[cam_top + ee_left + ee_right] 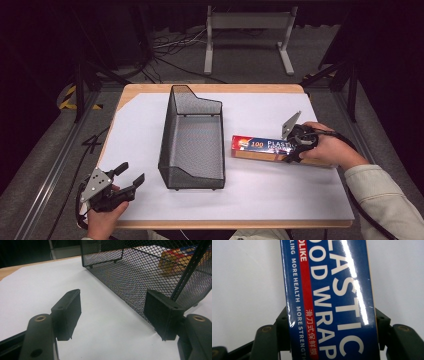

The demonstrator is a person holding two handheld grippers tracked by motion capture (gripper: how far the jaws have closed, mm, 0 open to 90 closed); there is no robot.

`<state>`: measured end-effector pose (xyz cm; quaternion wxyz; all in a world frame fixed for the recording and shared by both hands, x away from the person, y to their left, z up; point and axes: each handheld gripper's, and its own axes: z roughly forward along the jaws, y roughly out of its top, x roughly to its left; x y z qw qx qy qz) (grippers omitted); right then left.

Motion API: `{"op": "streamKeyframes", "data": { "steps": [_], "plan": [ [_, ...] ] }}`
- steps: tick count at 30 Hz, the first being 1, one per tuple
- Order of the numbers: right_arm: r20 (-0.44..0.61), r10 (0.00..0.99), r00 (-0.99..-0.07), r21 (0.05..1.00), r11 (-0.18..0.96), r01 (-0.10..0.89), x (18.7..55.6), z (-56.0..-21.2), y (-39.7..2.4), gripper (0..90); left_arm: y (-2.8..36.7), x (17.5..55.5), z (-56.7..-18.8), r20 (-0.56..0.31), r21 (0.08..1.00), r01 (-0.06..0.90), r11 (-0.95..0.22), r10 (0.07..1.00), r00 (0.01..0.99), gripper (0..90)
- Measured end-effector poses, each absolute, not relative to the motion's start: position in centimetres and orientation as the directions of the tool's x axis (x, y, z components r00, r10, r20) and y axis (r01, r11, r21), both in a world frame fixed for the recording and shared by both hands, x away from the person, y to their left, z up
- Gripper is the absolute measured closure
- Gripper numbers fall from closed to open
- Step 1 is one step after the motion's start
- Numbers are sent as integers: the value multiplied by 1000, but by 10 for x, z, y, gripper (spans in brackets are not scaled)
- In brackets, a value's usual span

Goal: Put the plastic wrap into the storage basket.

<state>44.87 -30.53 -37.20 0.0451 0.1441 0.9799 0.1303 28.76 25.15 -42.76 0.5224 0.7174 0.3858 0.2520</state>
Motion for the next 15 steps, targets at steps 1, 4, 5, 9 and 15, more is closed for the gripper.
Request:
{"op": "streamKeyframes", "data": {
  "steps": [1, 4, 5, 9, 15],
  "plan": [
    [-52, 294, -954, 272, 924, 270, 447, -368, -306, 385, 251, 288, -427, -41, 944, 291, -157, 817, 574, 310],
    [-54, 299, -953, 303, 914, 269, 442, -358, -307, 386, 251, 287, -427, -41, 944, 291, -157, 818, 574, 309],
    [-51, 314, -948, 313, 907, 283, 440, -355, -306, 386, 251, 287, -427, -41, 944, 291, -157, 818, 574, 310],
    [-26, 352, -936, 352, 879, 321, 435, -343, -305, 386, 252, 287, -427, -43, 945, 290, -153, 820, 571, 310],
    [-6, 405, -914, 408, 836, 368, 431, -326, -305, 387, 254, 287, -426, -44, 947, 287, -147, 823, 566, 310]
  ]
}}
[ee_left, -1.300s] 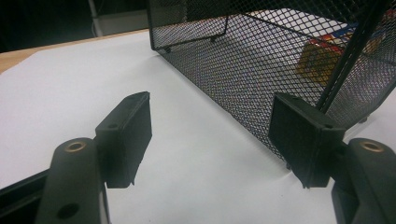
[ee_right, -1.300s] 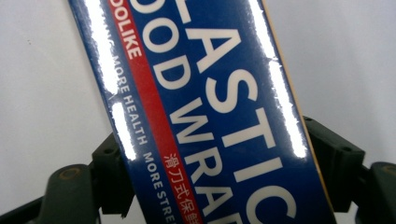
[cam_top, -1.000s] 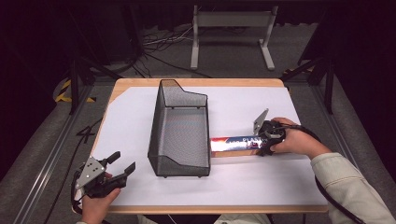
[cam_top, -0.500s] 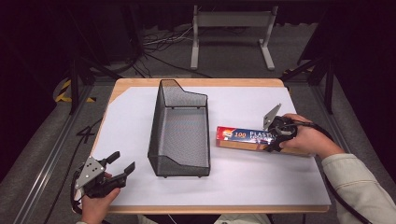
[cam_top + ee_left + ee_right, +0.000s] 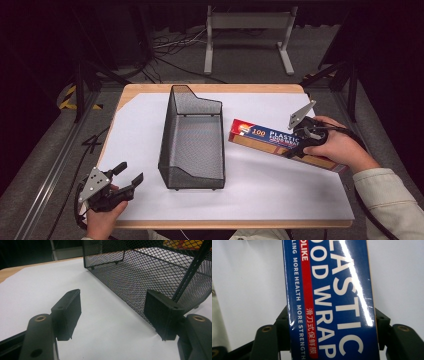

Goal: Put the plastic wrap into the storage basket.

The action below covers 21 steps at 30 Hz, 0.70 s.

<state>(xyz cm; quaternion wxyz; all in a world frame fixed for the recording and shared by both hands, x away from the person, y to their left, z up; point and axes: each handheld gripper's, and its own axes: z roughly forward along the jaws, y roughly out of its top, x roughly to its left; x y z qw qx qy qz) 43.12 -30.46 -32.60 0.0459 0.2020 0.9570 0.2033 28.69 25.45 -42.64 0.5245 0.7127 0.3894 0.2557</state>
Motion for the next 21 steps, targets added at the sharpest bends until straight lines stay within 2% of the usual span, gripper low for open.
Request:
{"op": "streamKeyframes", "data": {
  "steps": [9, 21],
  "plan": [
    [-5, 453, -892, 438, 803, 405, 426, -310, -302, 389, 255, 286, -426, -44, 948, 286, -143, 826, 562, 310],
    [54, 588, -807, 495, 686, 534, 419, -286, -287, 390, 254, 288, -426, -42, 948, 284, -145, 826, 562, 310]
  ]
}}
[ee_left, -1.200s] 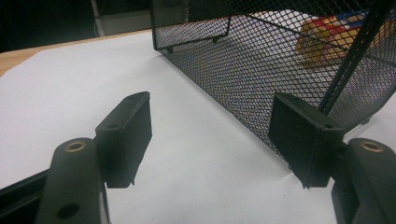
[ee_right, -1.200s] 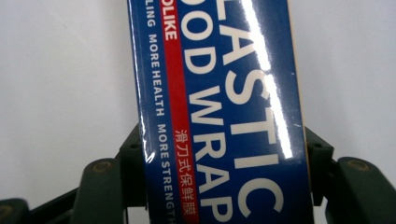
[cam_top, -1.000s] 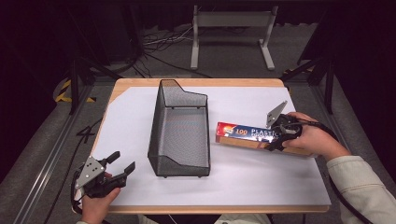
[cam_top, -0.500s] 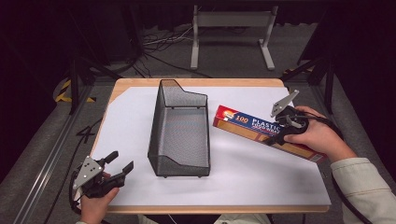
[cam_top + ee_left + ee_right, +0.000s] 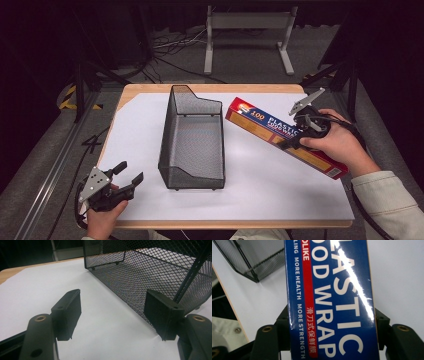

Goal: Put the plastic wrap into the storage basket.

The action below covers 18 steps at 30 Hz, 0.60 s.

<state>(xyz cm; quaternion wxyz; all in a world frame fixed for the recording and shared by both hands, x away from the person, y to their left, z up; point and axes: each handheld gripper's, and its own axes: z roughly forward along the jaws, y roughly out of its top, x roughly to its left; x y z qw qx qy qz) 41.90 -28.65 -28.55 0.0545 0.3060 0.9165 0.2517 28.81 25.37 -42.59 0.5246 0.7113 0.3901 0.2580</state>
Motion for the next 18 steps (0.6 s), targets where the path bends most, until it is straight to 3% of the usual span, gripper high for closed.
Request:
{"op": "streamKeyframes", "data": {
  "steps": [9, 18],
  "plan": [
    [62, 628, -776, 505, 651, 567, 418, -275, -263, 390, 254, 287, -425, -39, 949, 279, -144, 828, 559, 310],
    [63, 659, -749, 452, 650, 610, 423, -277, -224, 392, 253, 286, -424, -28, 950, 273, -153, 827, 561, 311]
  ]
}}
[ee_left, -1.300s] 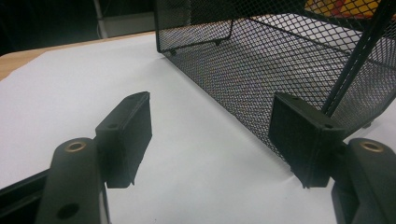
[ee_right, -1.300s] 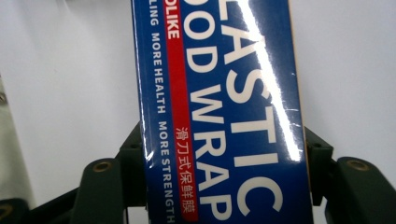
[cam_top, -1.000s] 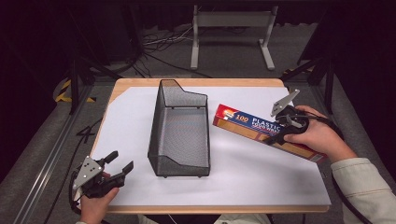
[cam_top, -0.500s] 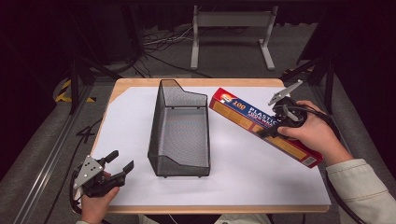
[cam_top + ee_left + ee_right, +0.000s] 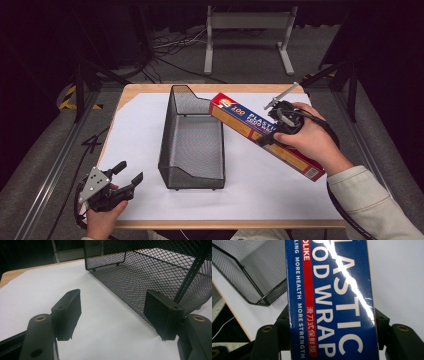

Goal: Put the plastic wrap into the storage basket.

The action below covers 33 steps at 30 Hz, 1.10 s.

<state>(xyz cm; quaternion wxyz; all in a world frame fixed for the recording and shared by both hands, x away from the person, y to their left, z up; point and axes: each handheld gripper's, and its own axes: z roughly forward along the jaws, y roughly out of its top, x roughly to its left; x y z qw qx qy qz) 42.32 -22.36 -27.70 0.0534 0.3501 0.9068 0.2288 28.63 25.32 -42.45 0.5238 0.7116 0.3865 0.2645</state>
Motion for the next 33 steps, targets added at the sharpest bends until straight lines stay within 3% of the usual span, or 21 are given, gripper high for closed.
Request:
{"op": "streamKeyframes", "data": {
  "steps": [33],
  "plan": [
    [98, 838, -536, 440, 447, 779, 436, -271, -117, 392, 257, 284, -424, -26, 953, 266, -146, 835, 549, 315]
  ]
}}
